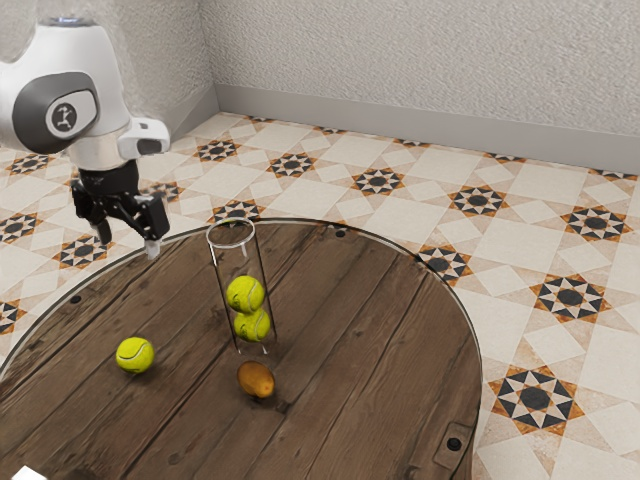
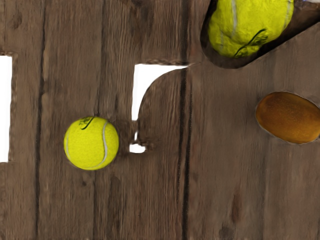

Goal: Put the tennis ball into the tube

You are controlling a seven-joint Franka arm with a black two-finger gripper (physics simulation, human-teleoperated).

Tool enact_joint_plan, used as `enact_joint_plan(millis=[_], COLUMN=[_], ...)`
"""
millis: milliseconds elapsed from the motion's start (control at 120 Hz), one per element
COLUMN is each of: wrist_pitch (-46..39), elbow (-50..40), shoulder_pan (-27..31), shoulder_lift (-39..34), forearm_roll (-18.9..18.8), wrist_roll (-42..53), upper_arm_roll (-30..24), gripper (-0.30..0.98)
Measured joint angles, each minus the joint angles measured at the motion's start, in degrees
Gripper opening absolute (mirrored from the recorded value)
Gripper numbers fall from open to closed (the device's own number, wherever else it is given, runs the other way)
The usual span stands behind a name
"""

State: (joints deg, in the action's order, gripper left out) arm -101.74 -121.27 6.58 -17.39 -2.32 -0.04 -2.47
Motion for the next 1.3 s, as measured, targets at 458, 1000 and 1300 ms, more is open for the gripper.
enact_joint_plan(millis=[458, 1000, 1300], wrist_pitch=[-27.0, -42.8, -45.2], elbow=[-18.2, -18.3, -18.6], shoulder_pan=[9.1, 13.4, 14.4], shoulder_lift=[8.5, 22.9, 25.0], forearm_roll=[0.1, -0.1, 0.1], wrist_roll=[7.6, 15.3, 17.4], upper_arm_roll=[0.0, -0.1, -0.3], gripper=[0.69, 0.69, 0.65])
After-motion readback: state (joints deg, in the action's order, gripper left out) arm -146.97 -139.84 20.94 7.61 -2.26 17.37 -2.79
